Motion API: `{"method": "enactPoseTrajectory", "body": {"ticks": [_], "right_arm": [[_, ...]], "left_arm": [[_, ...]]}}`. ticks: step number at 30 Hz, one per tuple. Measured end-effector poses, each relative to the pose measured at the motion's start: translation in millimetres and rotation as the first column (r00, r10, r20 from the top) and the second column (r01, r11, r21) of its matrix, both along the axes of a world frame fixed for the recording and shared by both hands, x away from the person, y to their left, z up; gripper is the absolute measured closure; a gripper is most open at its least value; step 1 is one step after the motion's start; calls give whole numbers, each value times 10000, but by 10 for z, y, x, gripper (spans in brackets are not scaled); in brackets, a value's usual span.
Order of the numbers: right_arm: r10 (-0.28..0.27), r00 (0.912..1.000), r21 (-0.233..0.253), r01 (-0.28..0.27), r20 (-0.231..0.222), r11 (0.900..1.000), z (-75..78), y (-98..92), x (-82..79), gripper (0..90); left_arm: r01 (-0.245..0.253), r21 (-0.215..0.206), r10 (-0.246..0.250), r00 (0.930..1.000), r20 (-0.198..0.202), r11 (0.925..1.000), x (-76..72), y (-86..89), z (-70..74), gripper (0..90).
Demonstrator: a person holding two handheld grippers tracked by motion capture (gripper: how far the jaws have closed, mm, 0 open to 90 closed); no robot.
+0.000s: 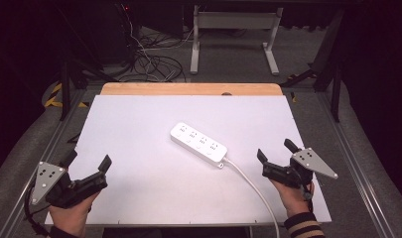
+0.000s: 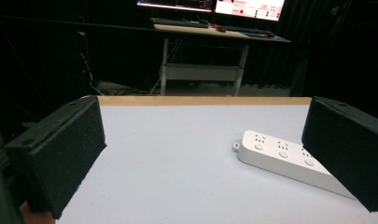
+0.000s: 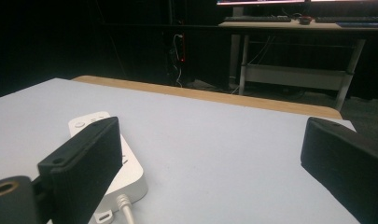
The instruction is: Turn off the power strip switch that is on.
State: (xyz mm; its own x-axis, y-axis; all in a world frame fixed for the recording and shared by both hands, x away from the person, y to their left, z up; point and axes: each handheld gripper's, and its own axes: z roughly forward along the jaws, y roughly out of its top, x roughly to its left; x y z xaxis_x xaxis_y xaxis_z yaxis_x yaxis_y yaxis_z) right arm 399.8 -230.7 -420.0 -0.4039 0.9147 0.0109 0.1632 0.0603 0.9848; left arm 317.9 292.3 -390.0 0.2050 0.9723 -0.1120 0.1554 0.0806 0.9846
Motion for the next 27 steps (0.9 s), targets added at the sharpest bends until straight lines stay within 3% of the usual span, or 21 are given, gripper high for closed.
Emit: {"method": "enactPoseTrajectory", "body": {"ticks": [27], "right_arm": [[-64, 9995, -58, 66, 318, 10000, 20, -22, -36, 57]], "left_arm": [[113, 40, -113, 9999, 17, 9999, 8, -25, 7, 0]]}}
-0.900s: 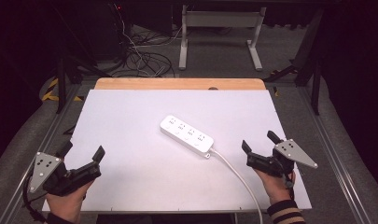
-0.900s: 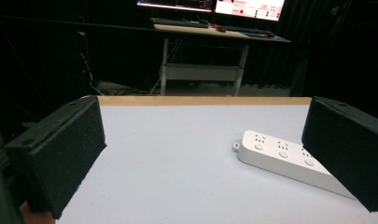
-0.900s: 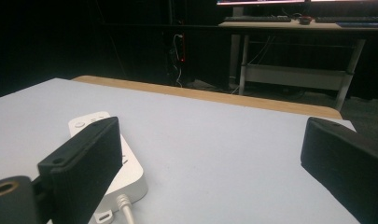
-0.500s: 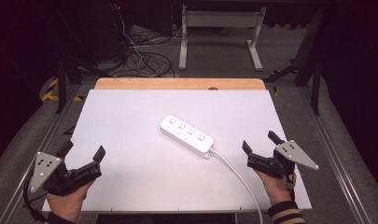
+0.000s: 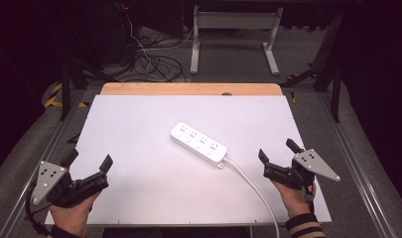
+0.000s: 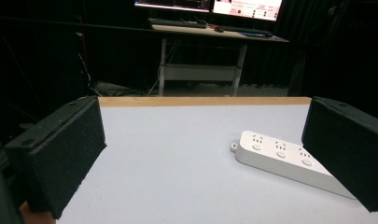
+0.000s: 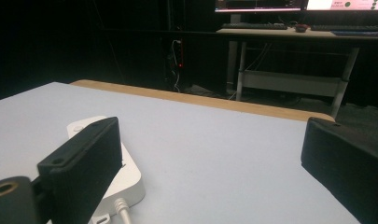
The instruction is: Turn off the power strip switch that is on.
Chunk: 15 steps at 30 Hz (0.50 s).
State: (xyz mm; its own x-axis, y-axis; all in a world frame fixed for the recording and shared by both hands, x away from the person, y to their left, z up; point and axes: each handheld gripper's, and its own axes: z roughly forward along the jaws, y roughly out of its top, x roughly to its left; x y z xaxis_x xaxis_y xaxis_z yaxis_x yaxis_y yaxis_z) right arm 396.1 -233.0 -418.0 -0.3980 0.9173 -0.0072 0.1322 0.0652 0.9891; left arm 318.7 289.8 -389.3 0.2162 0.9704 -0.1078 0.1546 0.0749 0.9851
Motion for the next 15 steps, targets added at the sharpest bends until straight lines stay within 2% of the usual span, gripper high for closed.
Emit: {"method": "enactPoseTrajectory", "body": {"ticks": [6, 8, 9, 10, 11, 13, 14, 15], "right_arm": [[33, 10000, -62, -34, -34, 10000, 16, 10, 5, 71], [147, 9999, -23, -147, -23, 9999, 34, 1, -2, 143], [288, 9996, 46, -288, -5, 9996, 47, -7, -7, 227], [288, 9996, 46, -288, -5, 9996, 47, -7, -7, 227], [458, 9989, 31, -458, -81, 9989, 79, -14, -18, 418], [646, 9976, 187, -642, -256, 9978, 133, -20, -30, 680], [646, 9976, 187, -642, -256, 9978, 133, -20, -30, 680], [737, 9967, 329, -725, -340, 9968, 172, -24, -33, 794]], "left_arm": [[24, 27, -24, 10000, -28, 10000, 4, 5, 1, 0], [30, 30, -30, 10000, -34, 10000, 5, 4, 2, 0], [33, 17, -33, 10000, -28, 10000, 5, 3, 2, 0], [30, 13, -30, 10000, -16, 10000, 4, 2, 3, 0], [36, 37, -35, 10000, -27, 10000, 3, 3, 4, 0], [48, 45, -48, 10000, -32, 10000, 4, -2, 5, 0], [52, 16, -52, 10000, -33, 10000, 3, -7, 5, 0], [48, 60, -48, 10000, -21, 10000, 4, -7, 6, 3]]}}
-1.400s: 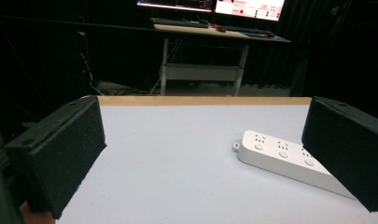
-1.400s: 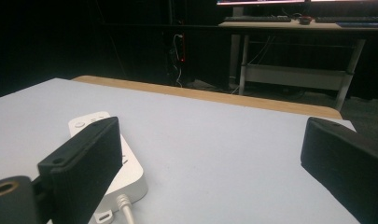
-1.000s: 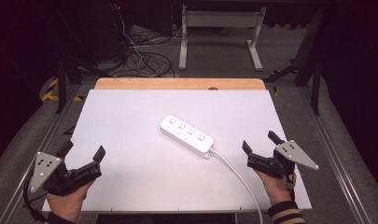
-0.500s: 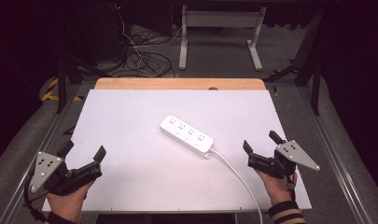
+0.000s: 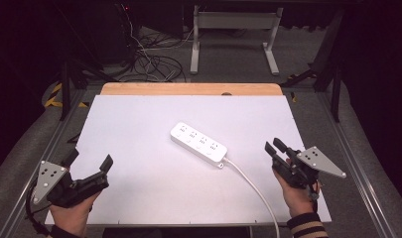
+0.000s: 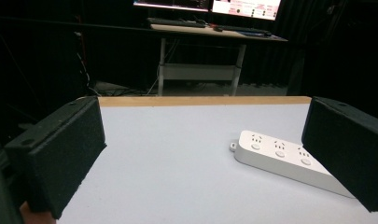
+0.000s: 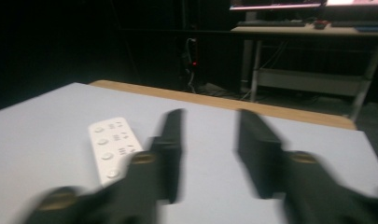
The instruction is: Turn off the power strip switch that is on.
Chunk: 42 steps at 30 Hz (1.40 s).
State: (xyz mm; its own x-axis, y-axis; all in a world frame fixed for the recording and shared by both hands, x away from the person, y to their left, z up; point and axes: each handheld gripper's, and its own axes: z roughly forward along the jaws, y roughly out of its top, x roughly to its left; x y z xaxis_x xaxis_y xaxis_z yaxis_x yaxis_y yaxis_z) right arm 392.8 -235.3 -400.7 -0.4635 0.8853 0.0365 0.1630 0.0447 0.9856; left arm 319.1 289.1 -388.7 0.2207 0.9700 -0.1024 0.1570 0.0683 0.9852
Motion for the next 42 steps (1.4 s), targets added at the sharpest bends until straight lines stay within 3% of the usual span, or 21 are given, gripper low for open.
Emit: {"method": "enactPoseTrajectory", "body": {"ticks": [1, 3, 8, 10, 12, 14, 15, 16, 20, 21, 24, 26, 29, 30, 32, 33, 34, 36, 38, 40, 42], "right_arm": [[216, 9998, 285, -214, -47, 9994, 121, -5, -3, 900], [276, 9996, 549, -275, -20, 9981, 302, 13, -6, 900], [778, 9969, 161, -777, -83, 9968, 743, 217, 45, 900], [1363, 9904, 573, -1349, -218, 9892, 786, 337, 121, 900], [1742, 9800, 52, -1745, -958, 9846, 729, 520, 246, 900], [2222, 9645, -390, -2298, -1428, 9725, 674, 723, 341, 900], [2222, 9645, -390, -2298, -1428, 9725, 674, 723, 341, 900], [2772, 9406, -661, -2947, -1960, 9533, 614, 928, 445, 900], [2921, 8994, -1676, -3588, -3251, 9183, 371, 1305, 646, 900], [2940, 8815, -1799, -3782, -3695, 9081, 280, 1404, 700, 900], [2588, 8604, -2480, -3929, -4390, 8855, 87, 1573, 790, 900], [2362, 8480, -2680, -3947, -4746, 8788, -23, 1603, 850, 900], [2114, 8412, -2711, -3824, -4977, 8833, -132, 1585, 903, 900], [1872, 8294, -2932, -3837, -5264, 8757, -238, 1557, 935, 900], [1710, 8329, -3052, -3728, -5264, 8763, -286, 1542, 943, 900], [1683, 8278, -2952, -3699, -5352, 8809, -346, 1500, 968, 900], [1688, 8286, -2895, -3666, -5337, 8842, -366, 1488, 974, 900], [1832, 8255, -2835, -3788, -5338, 8810, -395, 1481, 977, 900], [1802, 8318, -2991, -3785, -5250, 8760, -423, 1492, 971, 900], [1814, 8418, -2970, -3692, -5084, 8806, -452, 1502, 973, 900], [1843, 8438, -2973, -3698, -5040, 8803, -469, 1512, 979, 900]], "left_arm": [[7, 10, -7, 10000, 3, 10000, 2, 0, 1, 3], [-9, 40, 9, 10000, -7, 10000, 10, -3, 2, 5], [87, 71, -87, 9999, -66, 9999, 18, -10, 6, 11], [106, 143, -105, 9999, -57, 9998, 19, -19, 11, 13], [167, 255, -167, 9999, -13, 9995, 17, -38, 18, 14], [209, 291, -209, 9998, -2, 9994, 17, -42, 18, 15], [229, 307, -229, 9997, -17, 9993, 18, -45, 18, 15], [239, 317, -238, 9997, -38, 9992, 20, -47, 16, 16], [272, 355, -268, 9996, -119, 9990, 11, -36, 9, 16], [272, 355, -268, 9996, -119, 9990, 11, -36, 9, 17], [293, 324, -287, 9994, -175, 9990, -7, -14, 11, 17], [301, 351, -294, 9994, -200, 9989, -10, -12, 10, 19], [356, 355, -346, 9990, -274, 9987, -17, -11, 10, 20], [389, 359, -379, 9988, -298, 9986, -17, -12, 10, 23], [403, 342, -392, 9987, -317, 9986, -15, -13, 10, 23], [432, 345, -420, 9985, -354, 9985, -4, -21, 8, 24], [442, 344, -429, 9984, -377, 9984, 1, -28, 7, 25], [477, 325, -464, 9982, -380, 9983, 6, -33, 5, 25], [523, 383, -507, 9978, -423, 9979, 15, -43, 4, 25], [539, 376, -523, 9978, -415, 9978, 18, -45, 3, 25], [560, 345, -544, 9975, -461, 9978, 23, -46, 2, 26]]}}
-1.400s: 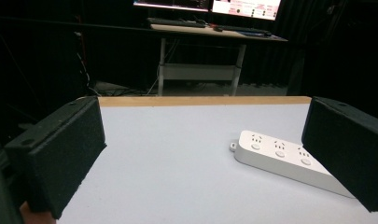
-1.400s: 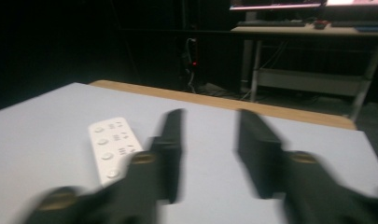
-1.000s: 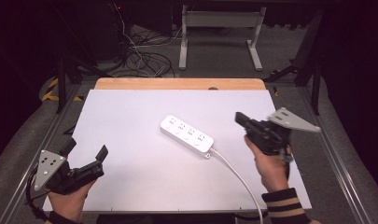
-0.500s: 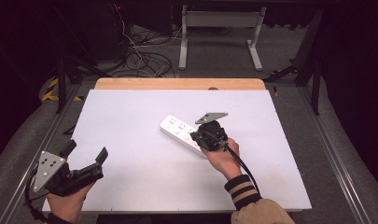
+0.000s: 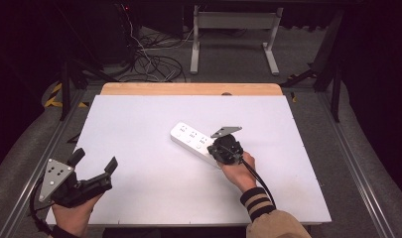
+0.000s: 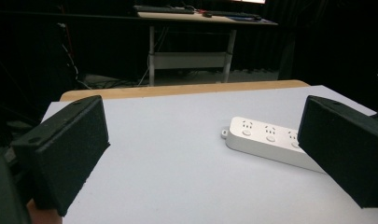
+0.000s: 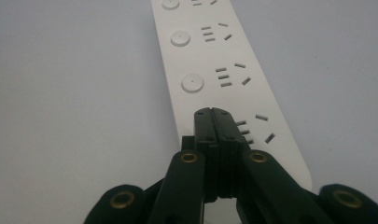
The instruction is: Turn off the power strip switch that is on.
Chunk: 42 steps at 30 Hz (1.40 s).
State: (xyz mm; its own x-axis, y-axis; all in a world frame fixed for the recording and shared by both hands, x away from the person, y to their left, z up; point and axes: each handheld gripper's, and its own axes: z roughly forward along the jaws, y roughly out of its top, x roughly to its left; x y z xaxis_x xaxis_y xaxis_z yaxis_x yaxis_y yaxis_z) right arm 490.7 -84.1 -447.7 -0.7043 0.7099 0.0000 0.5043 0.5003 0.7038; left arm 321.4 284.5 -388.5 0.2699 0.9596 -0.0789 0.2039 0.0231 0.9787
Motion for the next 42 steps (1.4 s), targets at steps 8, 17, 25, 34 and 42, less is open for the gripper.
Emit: {"method": "enactPoseTrajectory", "body": {"ticks": [8, 17, 25, 34, 42], "right_arm": [[-266, 9995, -77, 265, -184, 9996, -67, 51, 1, 900], [-562, 9984, -423, 557, -103, 9975, -72, 106, -19, 900], [-599, 9979, -279, 591, -265, 9979, -71, 93, -4, 900], [-539, 9984, -392, 533, -148, 9978, -62, 104, -19, 900], [-603, 9978, 121, 606, -266, 9981, -59, 61, -4, 900]], "left_arm": [[42, -16, -42, 10000, -85, 10000, -7, 6, 3, 30], [115, 83, -114, 9999, -83, 9999, -18, -25, 9, 32], [206, 75, -204, 9997, -160, 9998, -4, -36, 3, 32], [261, 49, -260, 9995, -180, 9996, -2, -36, -1, 32], [284, 86, -282, 9993, -228, 9996, 3, -43, -8, 32]]}}
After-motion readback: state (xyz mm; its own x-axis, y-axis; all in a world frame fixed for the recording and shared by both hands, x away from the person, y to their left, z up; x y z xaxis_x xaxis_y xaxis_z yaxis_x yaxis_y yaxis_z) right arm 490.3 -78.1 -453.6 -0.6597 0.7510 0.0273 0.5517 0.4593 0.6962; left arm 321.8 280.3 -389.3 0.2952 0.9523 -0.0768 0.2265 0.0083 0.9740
